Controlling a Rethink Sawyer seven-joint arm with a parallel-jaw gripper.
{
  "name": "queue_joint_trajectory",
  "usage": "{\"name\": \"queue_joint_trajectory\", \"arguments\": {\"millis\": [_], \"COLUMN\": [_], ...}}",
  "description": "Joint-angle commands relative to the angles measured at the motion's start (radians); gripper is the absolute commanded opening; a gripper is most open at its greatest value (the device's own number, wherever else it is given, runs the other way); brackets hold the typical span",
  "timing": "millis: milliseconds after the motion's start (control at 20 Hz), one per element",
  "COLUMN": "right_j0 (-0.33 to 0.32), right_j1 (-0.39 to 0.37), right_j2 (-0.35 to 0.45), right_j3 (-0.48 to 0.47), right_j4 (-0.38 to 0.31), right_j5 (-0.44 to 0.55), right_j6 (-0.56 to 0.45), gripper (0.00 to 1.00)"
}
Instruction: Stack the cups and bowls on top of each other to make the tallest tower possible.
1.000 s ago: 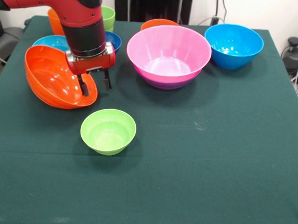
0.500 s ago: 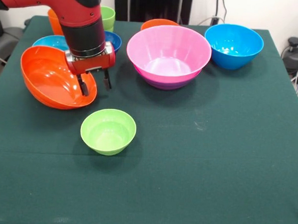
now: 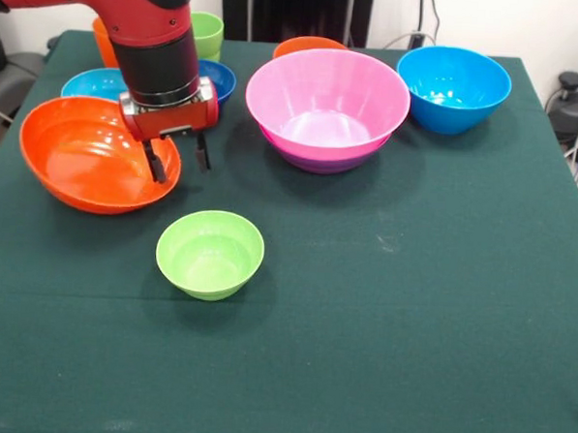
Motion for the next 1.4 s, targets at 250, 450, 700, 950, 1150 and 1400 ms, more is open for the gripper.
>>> {"name": "queue_joint_trajectory", "arguments": {"millis": [250,450,700,950,1150,1400], "right_j0": [0.075,0.105,0.142,0.169,0.172,0.197], "right_j1": [-0.022,-0.054,-0.097,-0.129,-0.151,-0.175], "right_j2": [-0.072,-0.092,-0.110,-0.115,-0.111,-0.103], "right_j3": [-0.049,-0.049,-0.037,-0.037,-0.033,-0.034], "right_j4": [0.017,-0.001,-0.033,-0.069,-0.078,-0.114], "right_j5": [0.012,0.016,-0.017,-0.045,-0.059,-0.088], "right_j6": [-0.026,-0.024,-0.014,-0.049,-0.081,-0.123], "gripper": [1.00,1.00,1.00,1.00,1.00,1.00]}}
